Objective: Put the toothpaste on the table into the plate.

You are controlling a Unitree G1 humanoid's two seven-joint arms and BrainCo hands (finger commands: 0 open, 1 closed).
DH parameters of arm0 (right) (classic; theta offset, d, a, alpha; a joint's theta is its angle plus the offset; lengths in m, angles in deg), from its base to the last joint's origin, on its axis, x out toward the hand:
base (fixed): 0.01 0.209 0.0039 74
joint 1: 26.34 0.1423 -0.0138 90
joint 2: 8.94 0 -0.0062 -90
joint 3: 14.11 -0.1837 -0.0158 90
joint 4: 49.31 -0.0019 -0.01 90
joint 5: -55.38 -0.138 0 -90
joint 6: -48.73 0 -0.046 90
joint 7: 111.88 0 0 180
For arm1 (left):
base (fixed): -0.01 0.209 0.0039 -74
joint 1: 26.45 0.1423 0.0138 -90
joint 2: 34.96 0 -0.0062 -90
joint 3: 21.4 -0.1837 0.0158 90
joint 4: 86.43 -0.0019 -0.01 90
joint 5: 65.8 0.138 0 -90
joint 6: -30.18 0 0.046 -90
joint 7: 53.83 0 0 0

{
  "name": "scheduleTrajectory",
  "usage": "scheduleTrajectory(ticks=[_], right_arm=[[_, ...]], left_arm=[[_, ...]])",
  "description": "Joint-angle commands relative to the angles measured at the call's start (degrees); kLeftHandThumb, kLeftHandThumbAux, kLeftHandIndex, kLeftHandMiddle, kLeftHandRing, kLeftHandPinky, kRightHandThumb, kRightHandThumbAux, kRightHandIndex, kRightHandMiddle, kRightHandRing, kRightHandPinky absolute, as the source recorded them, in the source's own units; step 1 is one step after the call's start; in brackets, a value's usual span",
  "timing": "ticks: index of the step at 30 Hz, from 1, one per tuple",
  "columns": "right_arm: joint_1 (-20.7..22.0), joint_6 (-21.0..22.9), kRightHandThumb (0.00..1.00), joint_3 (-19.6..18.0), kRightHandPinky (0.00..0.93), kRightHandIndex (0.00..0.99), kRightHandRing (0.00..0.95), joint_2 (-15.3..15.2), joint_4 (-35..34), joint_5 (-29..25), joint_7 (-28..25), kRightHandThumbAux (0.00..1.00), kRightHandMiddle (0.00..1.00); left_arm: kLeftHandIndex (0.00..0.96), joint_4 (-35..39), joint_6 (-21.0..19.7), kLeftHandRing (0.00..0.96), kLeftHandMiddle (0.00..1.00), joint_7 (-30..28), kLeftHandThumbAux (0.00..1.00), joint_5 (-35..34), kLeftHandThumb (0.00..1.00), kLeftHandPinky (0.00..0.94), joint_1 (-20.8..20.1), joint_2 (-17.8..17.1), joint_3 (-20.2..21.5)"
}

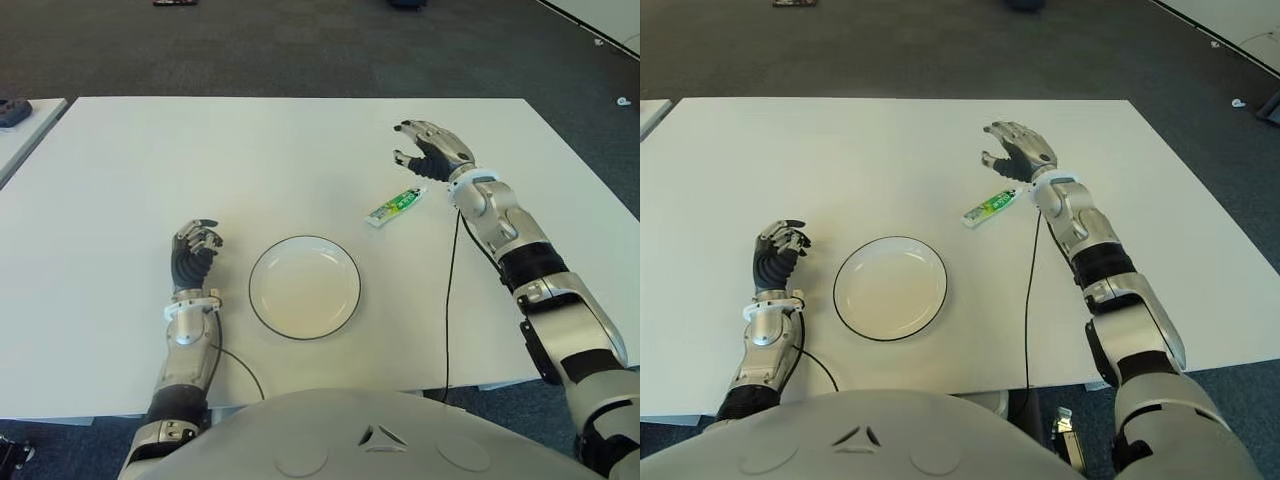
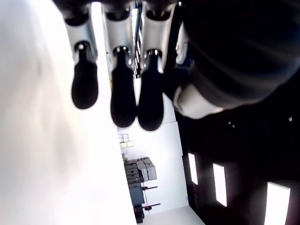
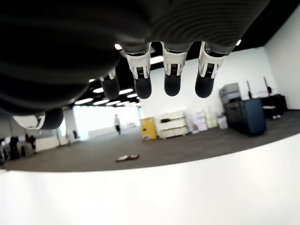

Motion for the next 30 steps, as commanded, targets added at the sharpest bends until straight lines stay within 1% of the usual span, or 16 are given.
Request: scheduleTrajectory(ticks=[1,7,11,13,18,24,30], right_arm=[[2.8,-7.6,0.567,4.3,0.0,0.0,0.0,-2.0,6.0,4.9,3.7,0.161,0.0],[5.9,-14.1,0.556,7.6,0.0,0.0,0.0,-3.0,12.9,8.8,8.7,0.154,0.0],[8.3,-17.1,0.539,10.0,0.0,0.0,0.0,-3.2,17.2,11.7,12.3,0.152,0.0],[9.0,-17.9,0.535,10.6,0.0,0.0,0.0,-3.0,18.6,12.3,13.4,0.152,0.0],[11.9,-20.2,0.532,14.3,0.0,0.0,0.0,-3.0,23.0,16.4,18.5,0.158,0.0],[14.3,-22.1,0.524,18.1,0.0,0.0,0.0,-2.8,26.4,19.8,23.1,0.163,0.0],[16.5,-23.2,0.514,22.2,0.0,0.0,0.0,-1.8,30.2,23.0,26.4,0.165,0.0]], left_arm=[[0.432,-2.2,1.2,0.64,0.637,-0.1,0.719,0.2,0.693,0.647,1.0,0.7,-0.6],[0.433,-2.2,2.0,0.641,0.642,-0.3,0.719,-0.1,0.693,0.645,1.2,0.8,-0.4],[0.433,-2.1,2.0,0.643,0.645,-0.4,0.718,-0.1,0.693,0.649,1.3,0.6,-0.5],[0.433,-2.1,2.0,0.644,0.646,-0.5,0.718,-0.1,0.694,0.652,1.4,0.6,-0.5],[0.433,-1.8,2.3,0.65,0.65,-0.6,0.718,-0.1,0.694,0.659,1.6,0.6,-0.5],[0.434,-1.6,2.3,0.654,0.652,-0.1,0.718,0.7,0.694,0.661,1.8,0.3,-0.7],[0.434,-1.2,2.2,0.653,0.653,0.3,0.718,1.3,0.694,0.659,2.2,0.3,-0.7]])
